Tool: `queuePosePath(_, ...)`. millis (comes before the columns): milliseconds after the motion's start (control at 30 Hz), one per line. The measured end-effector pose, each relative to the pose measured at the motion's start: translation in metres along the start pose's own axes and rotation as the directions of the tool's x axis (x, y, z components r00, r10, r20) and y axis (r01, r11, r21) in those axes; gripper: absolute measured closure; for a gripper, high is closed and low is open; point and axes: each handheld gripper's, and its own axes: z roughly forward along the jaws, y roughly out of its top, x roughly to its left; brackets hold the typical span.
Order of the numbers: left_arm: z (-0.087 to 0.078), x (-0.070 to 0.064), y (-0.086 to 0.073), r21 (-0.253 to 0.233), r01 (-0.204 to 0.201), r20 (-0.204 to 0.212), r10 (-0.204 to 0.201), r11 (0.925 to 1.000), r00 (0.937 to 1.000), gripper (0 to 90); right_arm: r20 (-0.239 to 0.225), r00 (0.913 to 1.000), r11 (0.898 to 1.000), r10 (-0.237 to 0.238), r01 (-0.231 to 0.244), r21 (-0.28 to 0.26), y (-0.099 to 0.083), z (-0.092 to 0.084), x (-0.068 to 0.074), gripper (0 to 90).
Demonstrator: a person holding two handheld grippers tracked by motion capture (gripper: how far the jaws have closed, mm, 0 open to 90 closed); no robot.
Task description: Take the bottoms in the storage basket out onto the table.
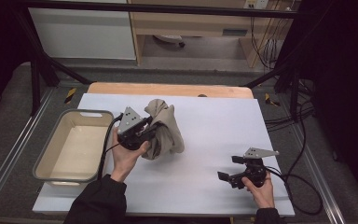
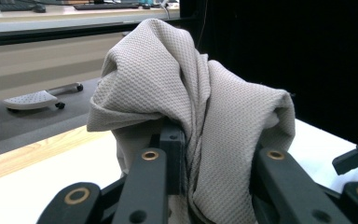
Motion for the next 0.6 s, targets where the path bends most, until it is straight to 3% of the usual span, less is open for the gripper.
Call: queuePosePath(600,0.029,-0.015,-0.021,0.116,-0.01,0.037,0.006,0.9932,0.9993,72.0,-0.002,1.0,1.0,-0.002,0.002,0.001,0.0,0.0,0.0,0.6)
